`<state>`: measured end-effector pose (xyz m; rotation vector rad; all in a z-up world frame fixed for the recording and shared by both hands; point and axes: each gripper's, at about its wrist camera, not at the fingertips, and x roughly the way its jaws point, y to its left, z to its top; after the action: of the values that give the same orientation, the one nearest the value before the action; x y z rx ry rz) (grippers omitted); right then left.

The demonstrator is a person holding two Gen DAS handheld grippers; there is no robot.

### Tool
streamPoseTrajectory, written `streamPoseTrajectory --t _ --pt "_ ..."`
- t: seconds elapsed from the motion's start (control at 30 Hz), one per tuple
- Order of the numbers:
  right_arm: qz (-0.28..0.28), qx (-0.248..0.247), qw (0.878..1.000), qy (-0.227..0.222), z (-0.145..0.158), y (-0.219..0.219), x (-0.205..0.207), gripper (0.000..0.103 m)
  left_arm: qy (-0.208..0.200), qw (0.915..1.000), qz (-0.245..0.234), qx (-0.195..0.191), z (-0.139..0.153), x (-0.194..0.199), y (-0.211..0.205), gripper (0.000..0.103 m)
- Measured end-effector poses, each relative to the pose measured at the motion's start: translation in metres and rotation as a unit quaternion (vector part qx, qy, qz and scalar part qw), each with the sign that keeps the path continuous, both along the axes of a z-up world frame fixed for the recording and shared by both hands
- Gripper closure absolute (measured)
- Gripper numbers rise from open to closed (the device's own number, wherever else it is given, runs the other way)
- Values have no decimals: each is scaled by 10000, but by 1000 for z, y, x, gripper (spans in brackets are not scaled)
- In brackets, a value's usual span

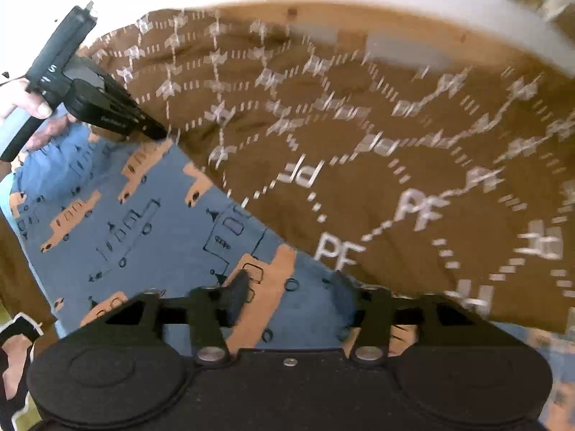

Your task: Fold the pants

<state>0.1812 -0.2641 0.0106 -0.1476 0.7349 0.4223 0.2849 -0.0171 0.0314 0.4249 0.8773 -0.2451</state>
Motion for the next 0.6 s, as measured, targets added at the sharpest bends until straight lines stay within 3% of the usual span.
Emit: streamPoseTrajectory --t 0.03,0.07,0.13,0.2,0.27,0.33,0.4,0.6 --pt "-107 -22 9998 -143 6 -4 -12 27 -175 9998 -46 -25 7 -10 -2 74" --pt "-259 -10 9992 -291 12 -11 -27 24 -297 9994 -165 -83 11 -18 -3 61" --pt "-646 84 9969 -452 22 -27 -54 23 -431 9980 -409 -237 20 -34 -14 45" --pt "-1115 204 9922 -525 29 -49 -78 18 -391 9948 -781 -523 26 -43 -34 36" --pt "-1494 305 9865 -603 35 -71 -97 12 -309 9877 -1275 -852 32 -57 -57 15" --pt "-1724 400 9824 -604 40 -93 -107 9 -289 9762 -1817 -1151 33 -61 -83 4" --pt "-1874 567 9794 -490 40 -116 -112 9 -207 9633 -2372 -1238 30 -68 -119 3" --pt "-2073 1072 9724 -56 30 -161 -109 19 -509 9419 -3196 -894 11 -76 -222 4"
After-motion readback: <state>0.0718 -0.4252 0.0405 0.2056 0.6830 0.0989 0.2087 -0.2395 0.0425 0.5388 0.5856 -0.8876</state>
